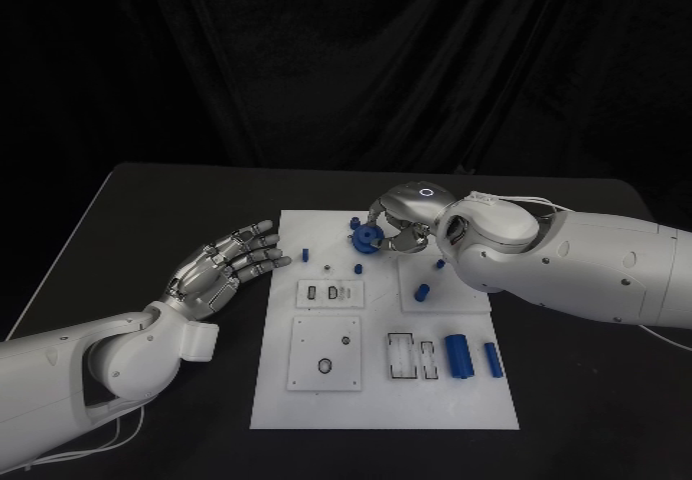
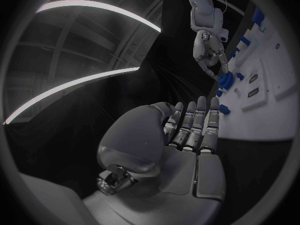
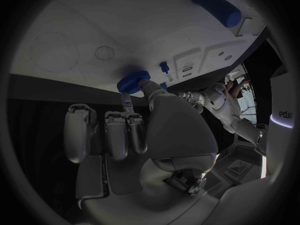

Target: Assemble the parts on the task board

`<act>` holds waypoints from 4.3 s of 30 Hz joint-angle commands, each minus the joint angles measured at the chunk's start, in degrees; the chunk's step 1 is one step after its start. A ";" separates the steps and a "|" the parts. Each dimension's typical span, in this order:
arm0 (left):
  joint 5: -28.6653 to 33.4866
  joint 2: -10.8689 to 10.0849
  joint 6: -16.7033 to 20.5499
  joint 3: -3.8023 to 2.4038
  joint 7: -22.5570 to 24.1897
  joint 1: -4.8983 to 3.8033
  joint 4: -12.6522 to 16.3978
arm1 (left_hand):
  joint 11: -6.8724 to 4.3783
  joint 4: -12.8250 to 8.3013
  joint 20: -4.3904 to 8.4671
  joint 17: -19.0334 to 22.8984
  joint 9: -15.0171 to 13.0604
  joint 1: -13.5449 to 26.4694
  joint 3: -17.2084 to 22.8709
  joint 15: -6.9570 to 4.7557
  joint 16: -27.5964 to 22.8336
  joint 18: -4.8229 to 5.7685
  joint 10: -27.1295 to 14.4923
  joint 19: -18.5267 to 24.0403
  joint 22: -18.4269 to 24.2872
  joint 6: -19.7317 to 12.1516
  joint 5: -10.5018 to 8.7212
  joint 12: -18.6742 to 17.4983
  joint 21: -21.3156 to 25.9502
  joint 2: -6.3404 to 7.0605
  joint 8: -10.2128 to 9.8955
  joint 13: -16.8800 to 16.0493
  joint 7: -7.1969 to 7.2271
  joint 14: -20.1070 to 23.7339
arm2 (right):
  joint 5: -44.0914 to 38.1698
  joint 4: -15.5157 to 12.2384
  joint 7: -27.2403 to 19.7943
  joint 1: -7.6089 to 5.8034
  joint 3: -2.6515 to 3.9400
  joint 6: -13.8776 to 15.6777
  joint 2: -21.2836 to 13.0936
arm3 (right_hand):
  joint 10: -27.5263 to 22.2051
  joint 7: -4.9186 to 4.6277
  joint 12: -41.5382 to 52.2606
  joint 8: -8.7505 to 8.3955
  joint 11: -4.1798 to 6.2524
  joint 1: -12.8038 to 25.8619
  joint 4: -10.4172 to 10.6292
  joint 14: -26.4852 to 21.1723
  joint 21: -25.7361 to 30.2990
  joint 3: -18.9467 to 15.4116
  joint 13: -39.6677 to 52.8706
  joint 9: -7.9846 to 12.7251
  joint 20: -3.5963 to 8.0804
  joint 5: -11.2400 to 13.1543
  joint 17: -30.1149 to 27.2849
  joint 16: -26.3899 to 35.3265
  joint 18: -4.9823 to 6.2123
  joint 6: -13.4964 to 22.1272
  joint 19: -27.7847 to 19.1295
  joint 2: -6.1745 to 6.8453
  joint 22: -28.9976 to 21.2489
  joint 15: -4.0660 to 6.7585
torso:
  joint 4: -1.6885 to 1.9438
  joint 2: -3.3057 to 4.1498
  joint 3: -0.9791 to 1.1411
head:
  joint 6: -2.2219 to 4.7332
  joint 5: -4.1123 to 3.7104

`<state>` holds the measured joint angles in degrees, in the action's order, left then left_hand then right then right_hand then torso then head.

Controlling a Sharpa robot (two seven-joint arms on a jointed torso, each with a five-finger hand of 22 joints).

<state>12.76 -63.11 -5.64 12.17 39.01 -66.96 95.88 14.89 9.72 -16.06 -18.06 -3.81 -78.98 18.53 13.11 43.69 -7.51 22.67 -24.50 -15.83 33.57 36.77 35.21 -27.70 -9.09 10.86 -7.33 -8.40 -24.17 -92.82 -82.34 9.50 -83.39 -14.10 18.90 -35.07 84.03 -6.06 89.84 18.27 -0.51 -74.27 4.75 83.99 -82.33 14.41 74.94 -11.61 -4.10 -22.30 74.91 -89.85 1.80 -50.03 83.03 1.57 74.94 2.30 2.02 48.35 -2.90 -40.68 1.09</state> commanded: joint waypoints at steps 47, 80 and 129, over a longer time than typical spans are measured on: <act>0.21 0.33 -1.44 -0.04 0.73 0.05 -0.91 | 0.49 -0.20 -0.01 -0.09 -0.01 0.72 0.75 0.35 0.29 0.81 0.23 0.57 -0.17 -0.25 0.18 0.32 -0.47 -0.12 0.15 -0.09 -0.49 0.09 | -0.36 0.80 1.03 1.41 0.04 -1.57 -0.98 | 4.58 -2.09 -0.21 -9.75 -2.67 2.47 2.28 4.53 4.91 -1.62 13.86 -8.45 -2.17 12.80 13.07 1.18 1.80 7.27 -3.13 0.38 9.58 -2.24 | 0.02 -0.01 -0.04 | 0.01 0.57; 0.21 0.54 -1.85 -0.04 -0.56 0.07 -1.27 | 0.82 -0.27 -0.09 -0.03 -0.02 1.26 1.39 0.59 0.24 0.98 0.69 1.07 -0.29 -0.26 0.10 0.56 -0.57 -0.12 0.21 -0.15 -0.84 0.45 | -0.37 1.02 0.99 1.77 0.05 -0.99 -0.12 | 4.32 -1.98 -0.28 -10.38 -2.63 3.25 3.02 4.66 4.93 -3.13 13.64 -8.02 -2.22 14.86 13.25 1.08 1.78 6.37 -2.89 0.86 9.89 -2.24 | -0.06 -0.03 -0.03 | -0.82 0.38; 0.21 0.56 -1.94 -0.04 -0.81 0.10 -1.33 | 0.89 -0.30 -0.11 0.00 -0.03 1.39 1.59 0.66 0.20 1.03 0.84 1.22 -0.31 -0.23 0.12 0.64 -0.58 -0.14 0.25 -0.16 -0.90 0.57 | -0.36 -1.01 -4.28 1.85 0.42 9.31 0.39 | 5.45 0.48 0.00 -5.20 -1.29 -1.23 -1.58 5.02 3.76 1.71 14.60 -14.76 -1.06 2.93 13.73 0.80 1.35 -6.79 -1.47 -0.81 10.92 -1.03 | 0.09 -0.03 -0.11 | -0.45 0.39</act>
<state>12.80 -62.65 -6.88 12.16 37.71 -66.92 94.43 15.46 9.48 -16.07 -18.06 -3.81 -78.08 19.71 13.51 43.69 -7.50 23.24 -23.69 -16.08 33.38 36.77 35.66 -27.92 -9.08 10.86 -7.43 -9.01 -23.76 -92.84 -83.50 5.80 -81.45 -13.74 26.57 -34.80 83.94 -9.69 89.84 10.08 -2.25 -74.93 3.16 84.08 -78.55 16.28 74.92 -19.77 -5.32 -19.69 74.95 -88.97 2.70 -51.93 81.41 1.76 74.93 0.97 1.96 48.28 -2.99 -41.11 1.73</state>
